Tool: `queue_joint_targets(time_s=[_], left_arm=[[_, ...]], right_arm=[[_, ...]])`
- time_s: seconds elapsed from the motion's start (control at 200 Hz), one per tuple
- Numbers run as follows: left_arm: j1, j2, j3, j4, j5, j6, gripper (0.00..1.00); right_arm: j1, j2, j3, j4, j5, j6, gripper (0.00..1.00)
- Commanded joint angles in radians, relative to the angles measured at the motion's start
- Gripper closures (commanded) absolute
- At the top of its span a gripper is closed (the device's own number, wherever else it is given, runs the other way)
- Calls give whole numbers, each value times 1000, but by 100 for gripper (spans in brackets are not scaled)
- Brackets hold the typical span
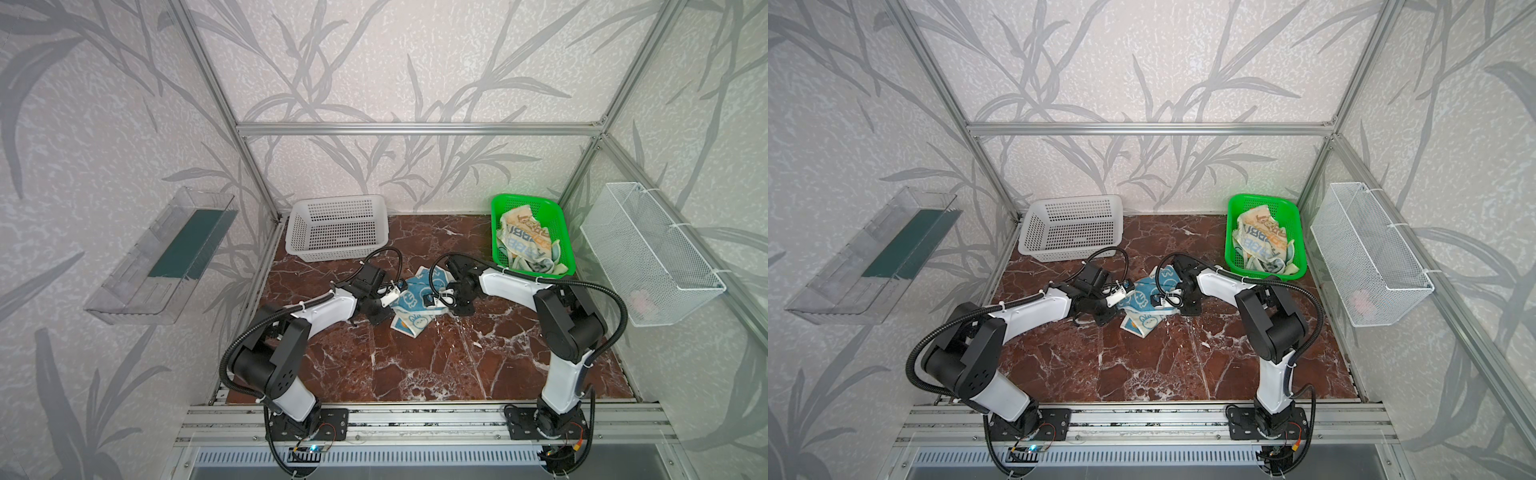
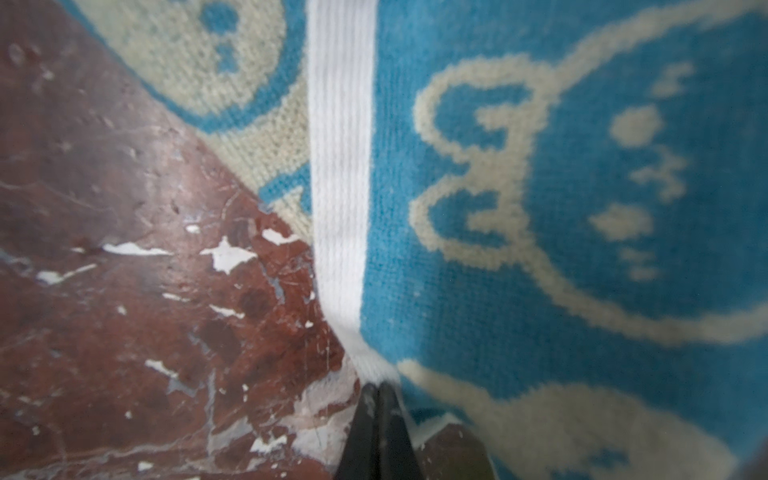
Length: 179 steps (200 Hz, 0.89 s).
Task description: Fold and stack the towels
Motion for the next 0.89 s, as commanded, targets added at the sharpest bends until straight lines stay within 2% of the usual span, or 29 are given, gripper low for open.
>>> queue_joint_targets(time_s=[0.0, 0.13, 0.315, 0.475, 0.6, 0.89], left_arm=[[-1, -33, -15, 29, 9, -7, 100], [-1, -53, -12, 36, 9, -11, 100], [-1, -82, -15, 38, 20, -6, 100], [0, -128, -17, 42, -24, -35, 100], [1, -141, -9, 86, -128, -123, 100], [1, -76, 69, 39, -153, -245, 100]], right_arm=[[3, -6, -54, -53, -2, 26, 100], [-8, -86, -86, 17, -58, 63, 100], [-9, -129, -100, 29, -49, 43, 100], [-16, -185, -116, 98, -93, 58, 100], [-20, -185, -86, 204, -63, 130, 100], [-24, -78, 108, 200, -30, 223, 100]])
